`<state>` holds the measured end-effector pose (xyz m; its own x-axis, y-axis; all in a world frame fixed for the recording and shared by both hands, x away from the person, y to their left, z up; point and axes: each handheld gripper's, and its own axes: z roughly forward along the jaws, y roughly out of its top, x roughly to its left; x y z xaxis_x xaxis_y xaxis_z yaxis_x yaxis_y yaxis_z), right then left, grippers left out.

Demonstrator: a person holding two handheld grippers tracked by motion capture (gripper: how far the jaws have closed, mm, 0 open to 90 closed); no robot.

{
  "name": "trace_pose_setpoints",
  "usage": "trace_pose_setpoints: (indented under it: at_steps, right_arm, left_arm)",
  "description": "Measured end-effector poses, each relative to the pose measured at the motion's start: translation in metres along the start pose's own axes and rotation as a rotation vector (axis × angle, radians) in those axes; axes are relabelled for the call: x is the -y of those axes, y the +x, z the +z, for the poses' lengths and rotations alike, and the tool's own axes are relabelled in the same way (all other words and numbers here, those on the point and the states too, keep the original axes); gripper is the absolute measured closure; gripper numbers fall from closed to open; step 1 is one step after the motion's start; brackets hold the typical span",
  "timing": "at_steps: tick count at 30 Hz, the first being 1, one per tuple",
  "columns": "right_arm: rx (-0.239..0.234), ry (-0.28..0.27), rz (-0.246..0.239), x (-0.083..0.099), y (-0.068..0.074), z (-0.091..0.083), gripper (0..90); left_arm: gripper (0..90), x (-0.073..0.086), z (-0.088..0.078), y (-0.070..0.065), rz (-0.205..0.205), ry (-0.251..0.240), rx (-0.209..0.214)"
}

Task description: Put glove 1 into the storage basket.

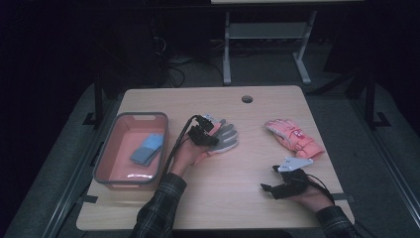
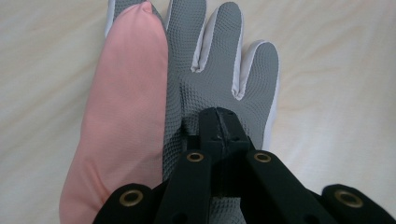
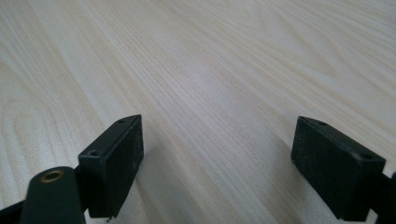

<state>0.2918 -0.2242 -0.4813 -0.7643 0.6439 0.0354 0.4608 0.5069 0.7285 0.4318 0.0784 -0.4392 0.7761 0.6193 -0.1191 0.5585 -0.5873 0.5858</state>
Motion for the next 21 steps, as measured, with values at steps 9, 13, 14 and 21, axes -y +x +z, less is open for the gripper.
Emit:
trace_pose_setpoints:
  at_steps: [9, 13, 14, 21]
  right_arm:
    - [0.001, 0.000, 0.000, 0.000, 0.000, 0.000, 16.4]
    - [0.001, 0.000, 0.000, 0.000, 0.000, 0.000, 16.5]
    - [0.001, 0.000, 0.000, 0.000, 0.000, 0.000, 16.4]
    - [0.001, 0.001, 0.000, 0.000, 0.000, 0.000, 16.5]
  left_arm:
    - [89.9, 0.005, 0.000, -0.038, 0.017, 0.011, 0.075]
    - [89.9, 0.009, -0.002, -0.054, 0.042, 0.012, 0.098]
    - [89.9, 0.009, -0.002, -0.056, 0.045, 0.010, 0.100]
    - [89.8, 0.002, -0.032, -0.047, 0.057, -0.064, 0.081]
